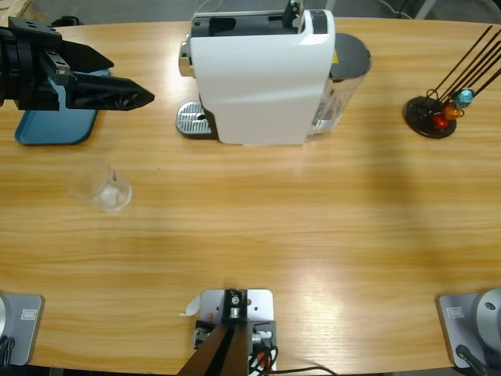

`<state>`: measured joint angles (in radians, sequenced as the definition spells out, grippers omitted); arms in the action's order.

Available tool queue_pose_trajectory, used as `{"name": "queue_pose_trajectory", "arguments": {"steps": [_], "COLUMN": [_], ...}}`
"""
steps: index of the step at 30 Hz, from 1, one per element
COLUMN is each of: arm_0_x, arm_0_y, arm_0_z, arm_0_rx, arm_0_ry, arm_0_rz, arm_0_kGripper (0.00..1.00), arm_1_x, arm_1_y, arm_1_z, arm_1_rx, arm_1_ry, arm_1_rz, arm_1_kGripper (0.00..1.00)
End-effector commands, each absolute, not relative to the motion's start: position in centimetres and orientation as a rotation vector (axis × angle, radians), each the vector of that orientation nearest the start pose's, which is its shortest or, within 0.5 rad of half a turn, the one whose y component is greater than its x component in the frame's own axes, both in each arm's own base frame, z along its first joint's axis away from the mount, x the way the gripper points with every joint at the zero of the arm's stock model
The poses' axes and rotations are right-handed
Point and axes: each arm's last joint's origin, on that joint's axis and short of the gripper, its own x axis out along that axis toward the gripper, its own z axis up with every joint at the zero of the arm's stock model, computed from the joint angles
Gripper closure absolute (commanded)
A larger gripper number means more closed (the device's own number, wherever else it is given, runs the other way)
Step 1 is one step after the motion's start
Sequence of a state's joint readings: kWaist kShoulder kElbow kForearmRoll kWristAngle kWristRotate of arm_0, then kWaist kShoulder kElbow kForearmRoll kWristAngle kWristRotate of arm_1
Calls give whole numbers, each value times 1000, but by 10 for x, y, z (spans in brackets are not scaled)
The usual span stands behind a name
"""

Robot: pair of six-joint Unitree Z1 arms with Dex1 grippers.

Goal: Pour coffee

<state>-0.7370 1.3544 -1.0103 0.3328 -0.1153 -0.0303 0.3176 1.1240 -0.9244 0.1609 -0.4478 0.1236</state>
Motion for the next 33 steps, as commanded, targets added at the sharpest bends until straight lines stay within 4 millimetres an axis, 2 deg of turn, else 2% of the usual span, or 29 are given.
{"name": "queue_pose_trajectory", "arguments": {"steps": [1,5,10,15,19,21,23,27,30,33], "arm_0_x": [170,159,138,115,109,110,111,111,110,111], "arm_0_y": [-164,-153,-131,-105,-96,-95,-96,-95,-94,-95], "arm_0_z": [335,336,348,354,351,349,348,343,340,339], "arm_0_rx": [199,199,206,221,212,211,213,217,221,223], "arm_0_ry": [738,720,681,672,671,677,682,699,707,711], "arm_0_rz": [-792,-781,-750,-716,-695,-689,-685,-680,-680,-680], "arm_0_kGripper": [11,11,10,9,9,6,8,9,9,7], "arm_1_x": [144,150,173,211,248,263,274,287,291,292], "arm_1_y": [69,97,159,225,260,274,284,287,278,267], "arm_1_z": [407,399,382,370,361,343,326,313,313,321], "arm_1_rx": [52,36,-111,-187,-177,-164,-158,-163,-169,-176], "arm_1_ry": [289,343,404,417,412,435,464,489,483,455], "arm_1_rz": [496,893,1179,1260,1268,1261,1256,1241,1194,1140], "arm_1_kGripper": [1000,1000,1000,1000,1000,1000,1000,1000,1000,1000]}}
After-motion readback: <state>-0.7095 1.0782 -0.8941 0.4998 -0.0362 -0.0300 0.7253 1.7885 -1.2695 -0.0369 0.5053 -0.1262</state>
